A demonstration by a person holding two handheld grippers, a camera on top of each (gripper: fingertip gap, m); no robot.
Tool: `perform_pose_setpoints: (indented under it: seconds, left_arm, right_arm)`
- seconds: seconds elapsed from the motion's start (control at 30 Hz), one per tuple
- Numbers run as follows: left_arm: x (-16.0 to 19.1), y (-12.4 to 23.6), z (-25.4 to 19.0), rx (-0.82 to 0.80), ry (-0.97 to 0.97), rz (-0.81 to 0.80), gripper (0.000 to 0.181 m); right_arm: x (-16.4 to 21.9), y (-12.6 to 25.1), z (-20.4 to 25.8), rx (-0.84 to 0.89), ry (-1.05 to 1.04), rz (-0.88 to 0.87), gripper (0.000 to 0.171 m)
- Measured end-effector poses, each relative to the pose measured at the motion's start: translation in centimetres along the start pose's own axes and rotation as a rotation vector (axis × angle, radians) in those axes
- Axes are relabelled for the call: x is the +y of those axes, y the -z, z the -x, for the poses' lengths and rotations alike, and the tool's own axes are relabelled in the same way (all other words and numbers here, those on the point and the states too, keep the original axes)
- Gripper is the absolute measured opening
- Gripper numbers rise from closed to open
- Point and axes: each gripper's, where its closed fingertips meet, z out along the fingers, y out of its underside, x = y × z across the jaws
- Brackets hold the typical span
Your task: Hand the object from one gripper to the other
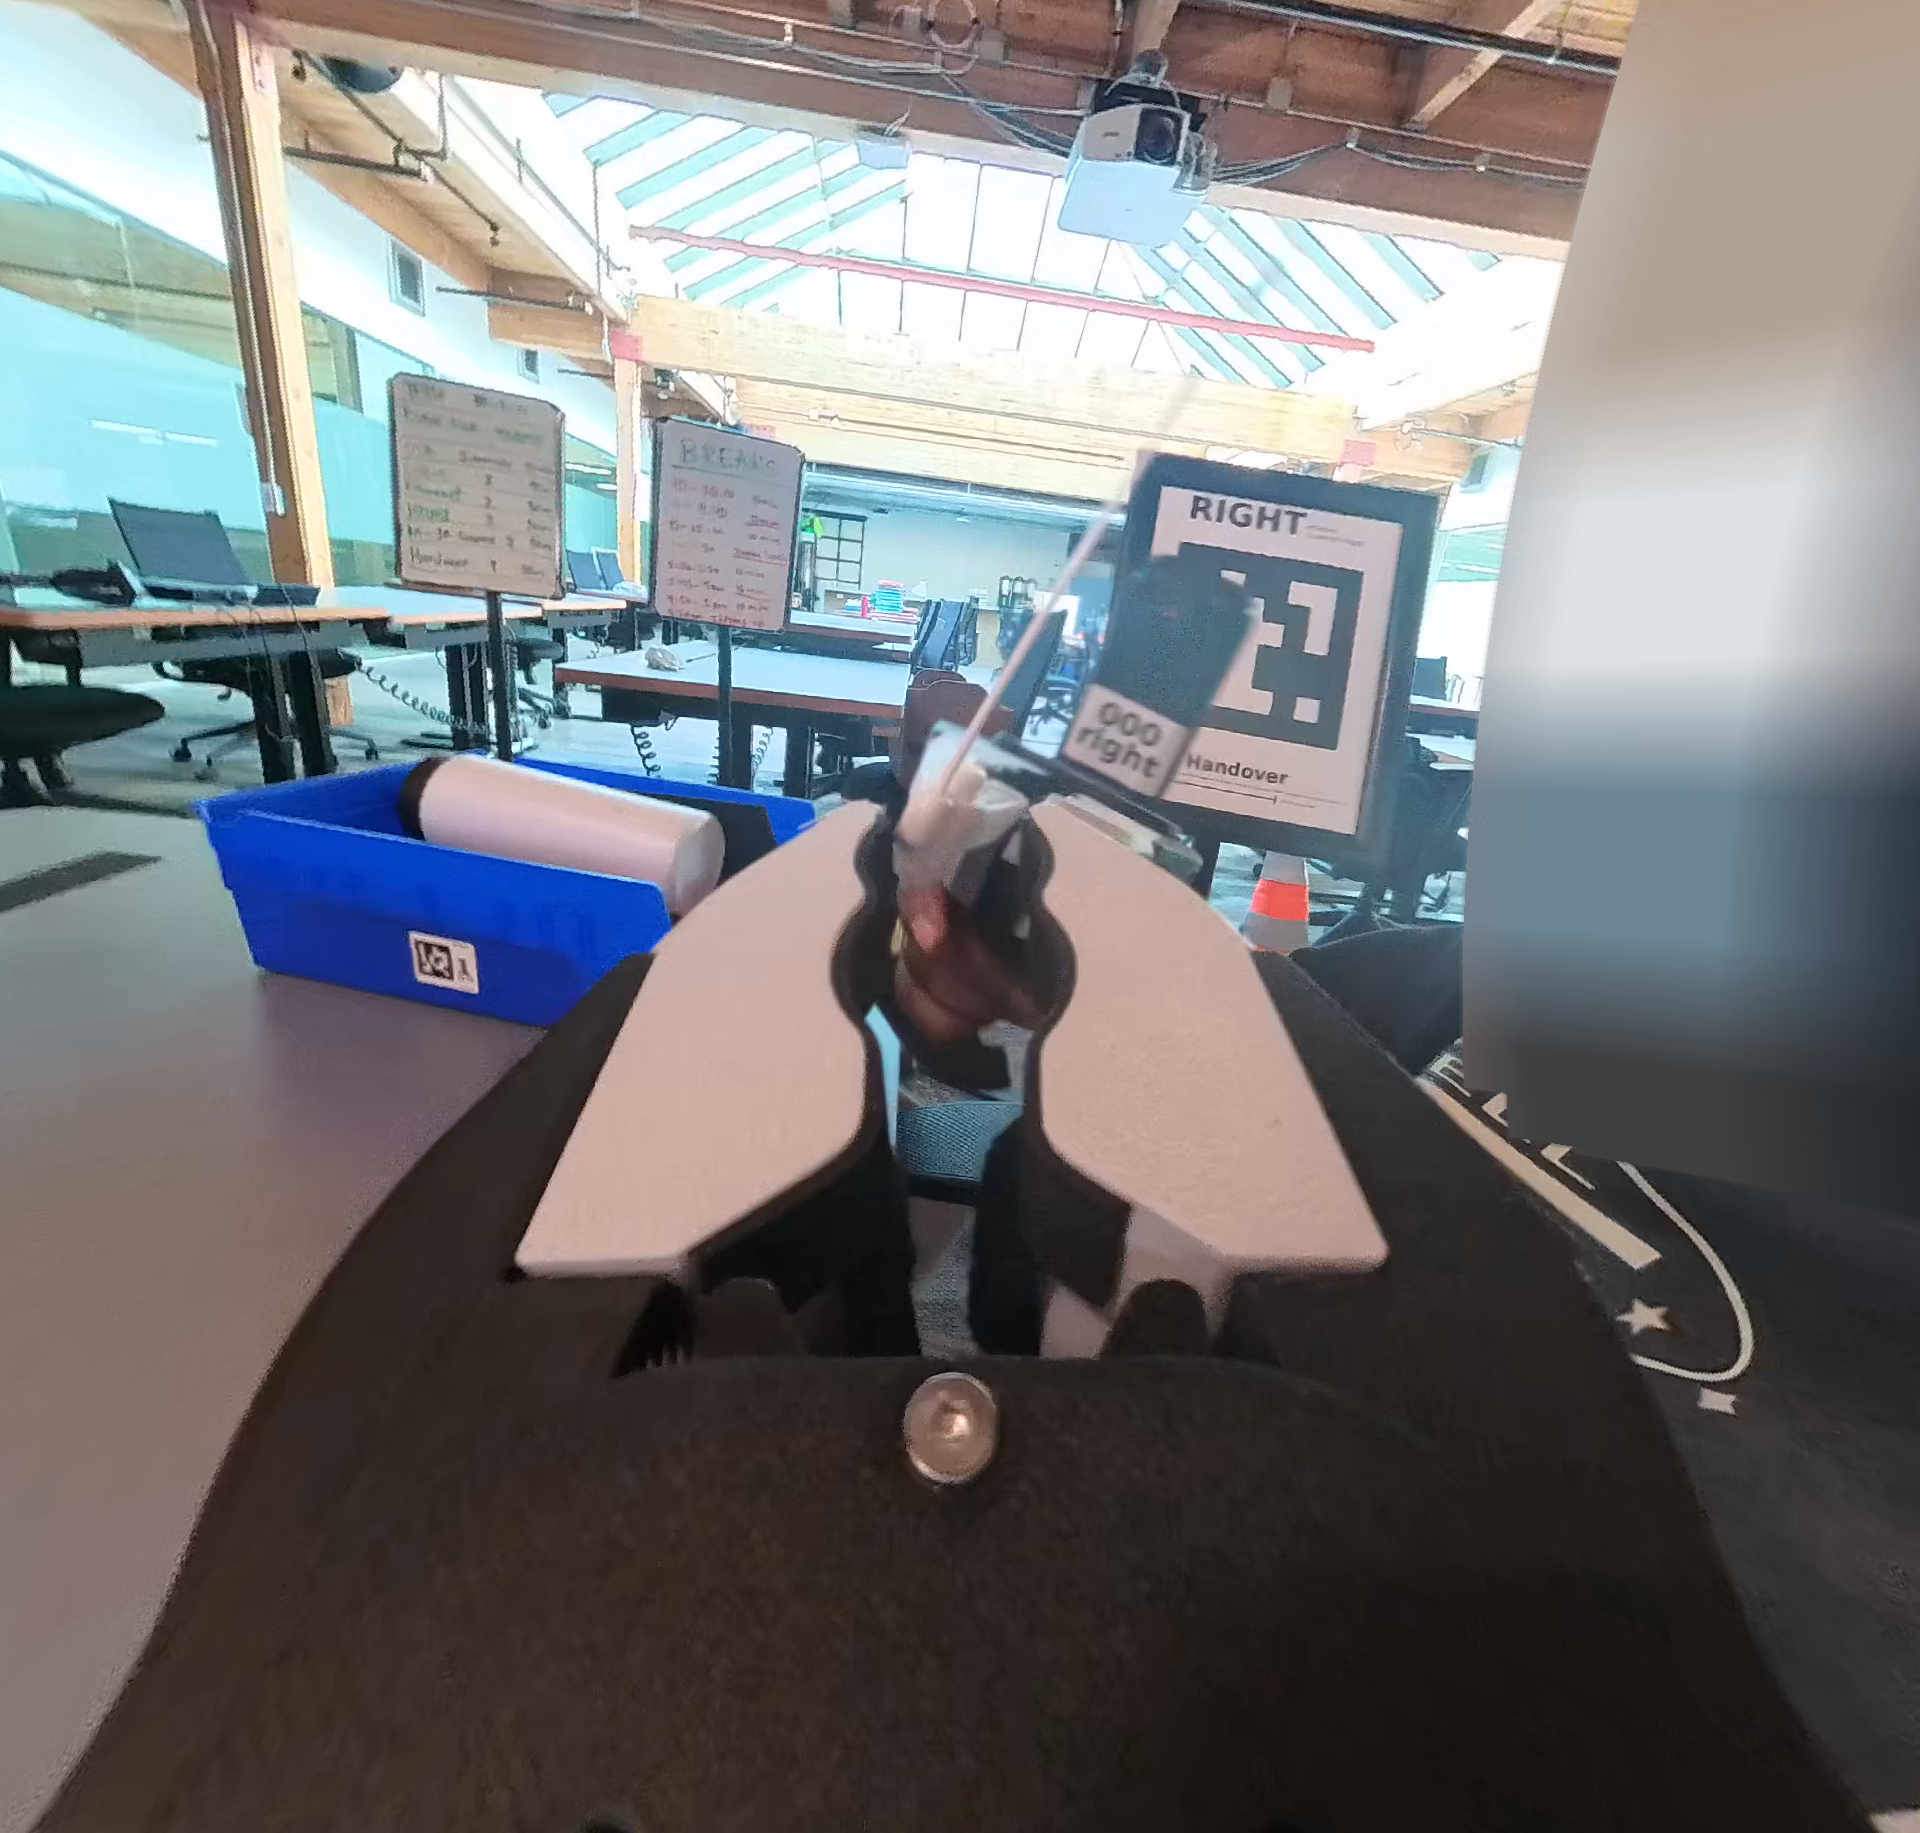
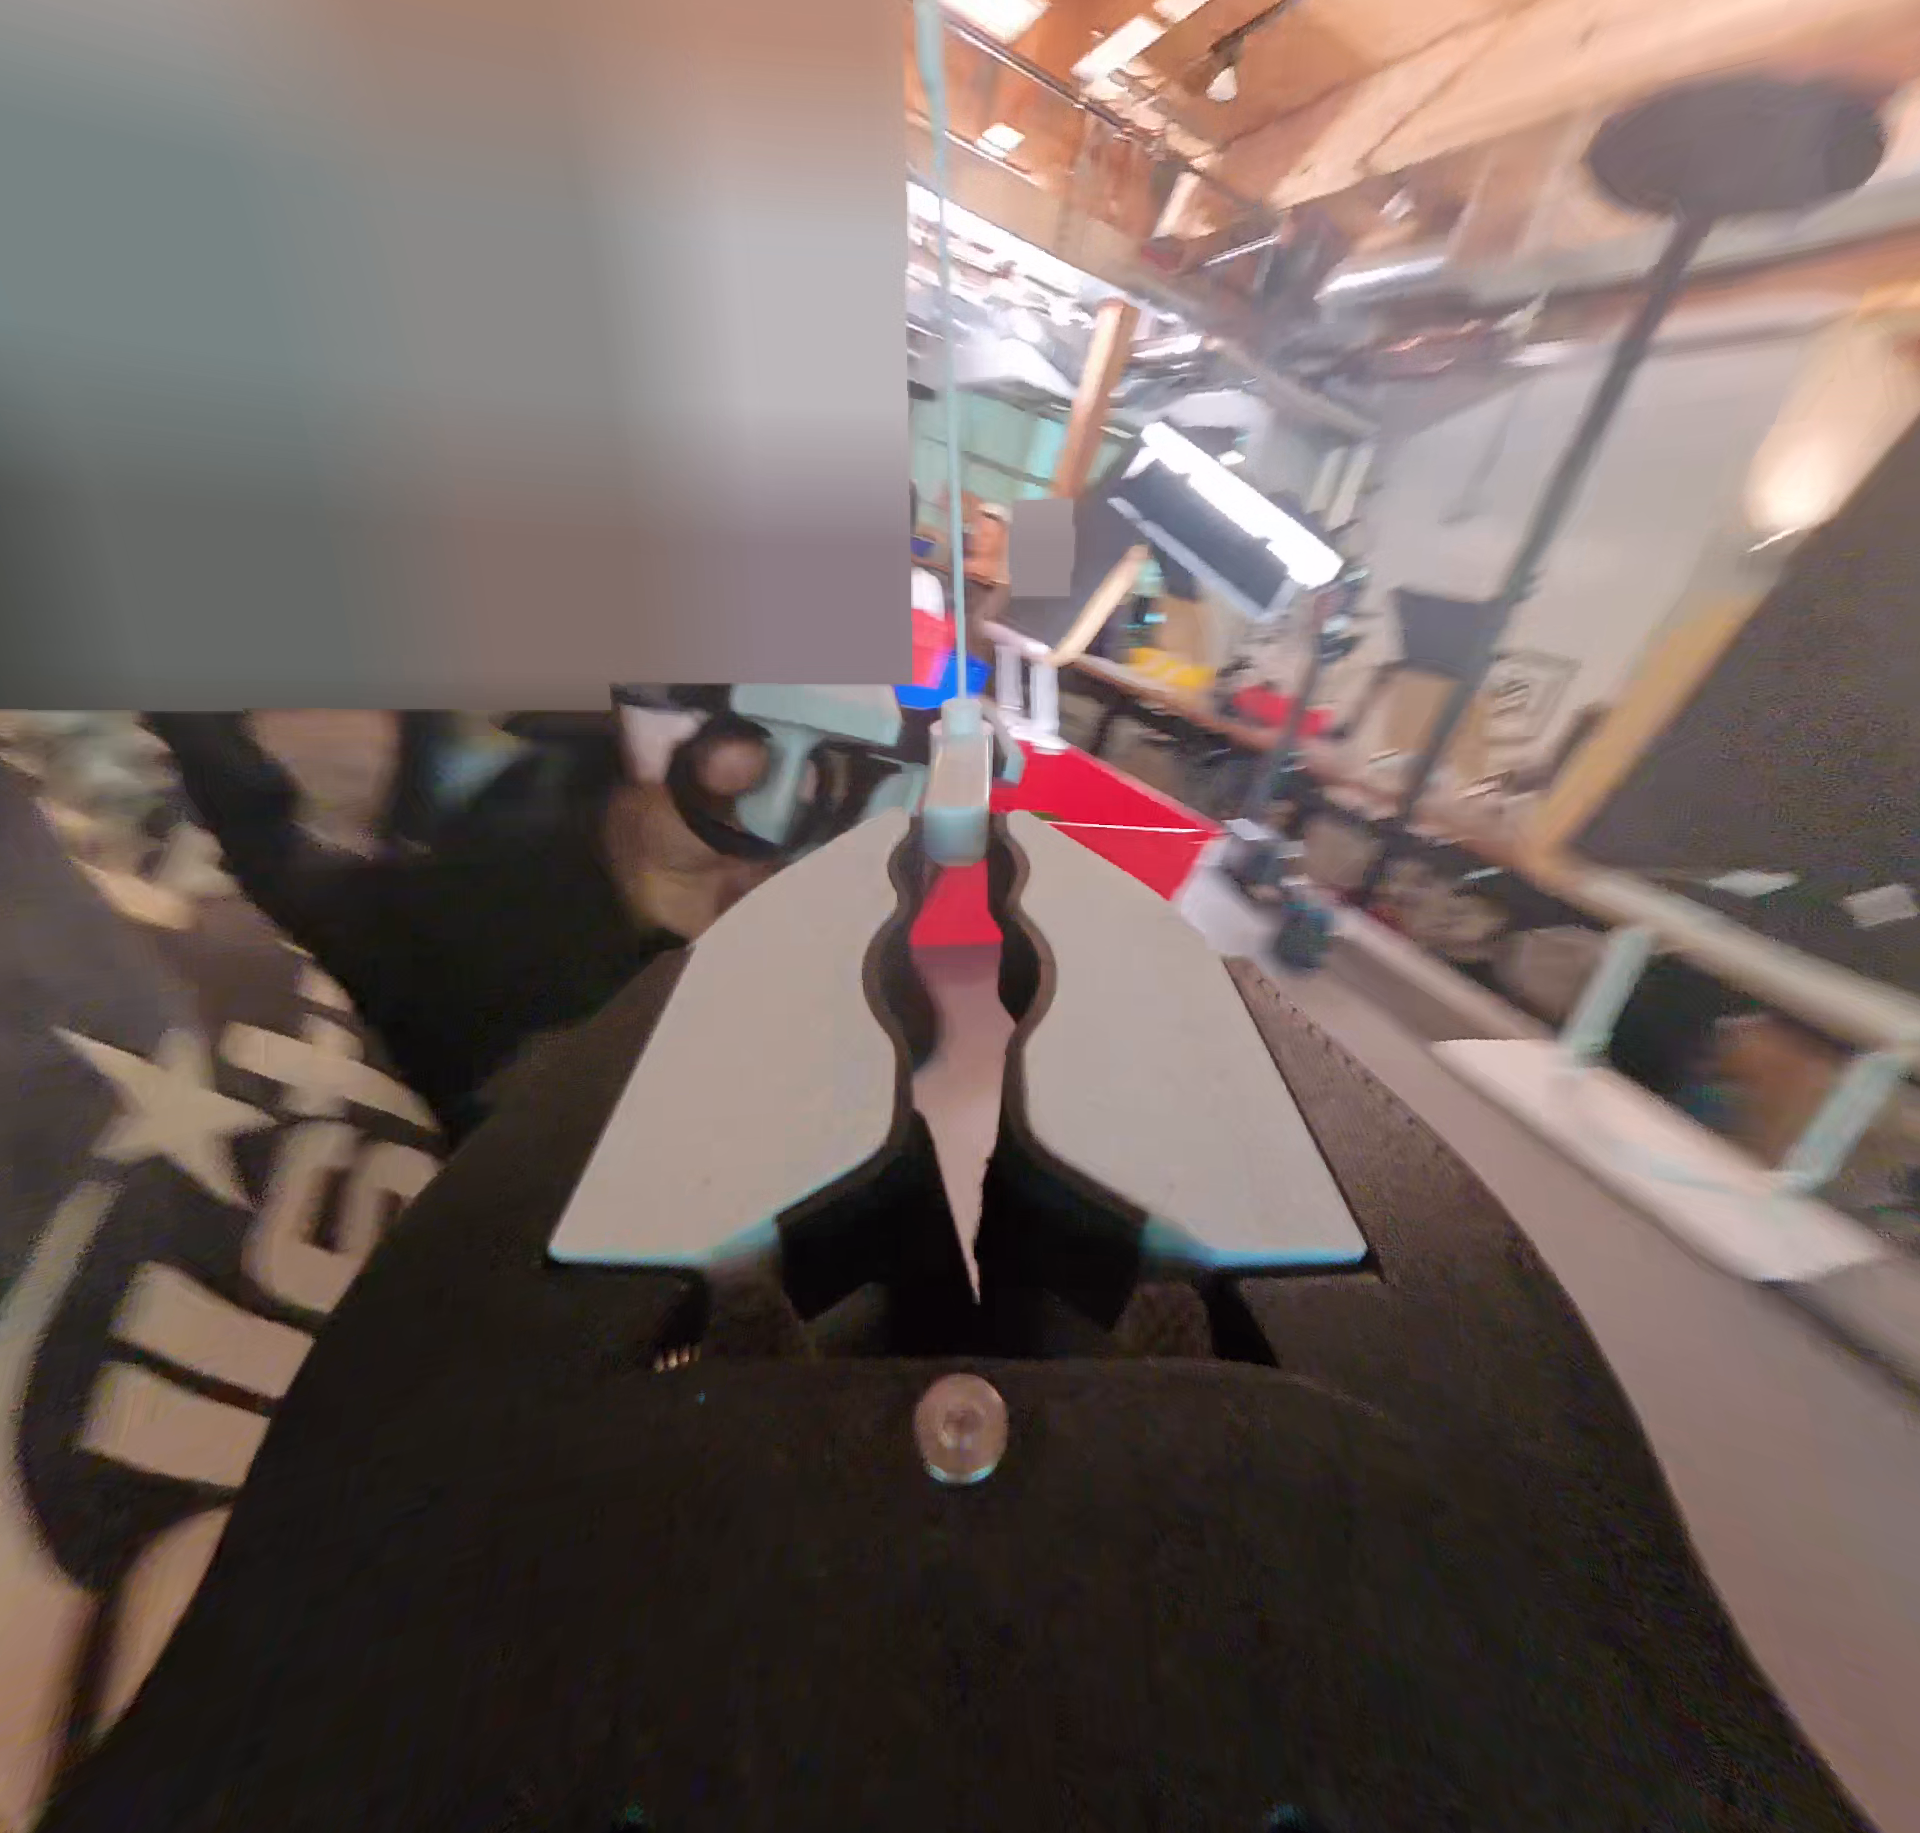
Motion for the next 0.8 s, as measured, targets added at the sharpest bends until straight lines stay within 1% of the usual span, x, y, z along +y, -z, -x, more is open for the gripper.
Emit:
perform_pose_setpoints:
  seconds: [0.03,0.1,0.17,0.23,0.3,0.4,0.53,0.6,0.7,0.8]
  left_arm:
    - [0.1,0.0,0.2,-0.003,0.025,0.004,0.026]
    - [0.6,-0.1,0.4,0.004,0.076,0.024,0.031]
    - [1.2,-0.2,0.0,0.060,0.144,0.063,0.036]
    - [1.2,0.0,0.0,0.099,0.240,0.064,0.036]
    - [0.7,0.6,1.4,0.066,0.316,0.014,0.037]
    - [0.0,1.5,2.7,0.042,0.356,-0.039,0.037]
    - [1.4,1.0,0.8,0.122,0.385,0.111,0.035]
    - [1.8,0.7,-0.1,0.149,0.395,0.143,0.033]
    - [2.5,0.4,-0.9,0.171,0.409,0.192,0.027]
    - [2.8,0.3,-1.1,0.184,0.407,0.208,0.022]
  right_arm:
    - [-0.1,0.2,-0.4,0.052,0.116,0.019,0.012]
    - [-0.2,0.6,-1.2,0.163,0.346,0.064,0.011]
    - [-0.4,0.9,-1.5,0.242,0.609,0.115,0.011]
    - [-0.5,1.1,-1.2,0.285,0.870,0.147,0.011]
    - [-0.4,1.1,-0.6,0.289,1.036,0.166,0.011]
    - [-0.1,0.8,0.8,0.233,1.138,0.142,0.012]
    - [0.8,0.7,2.1,0.170,1.319,0.140,0.011]
    - [1.3,0.6,2.3,0.160,1.391,0.163,0.011]
    - [1.6,0.7,2.2,0.148,1.437,0.183,0.011]
    - [1.9,0.8,2.3,0.133,1.517,0.202,0.011]
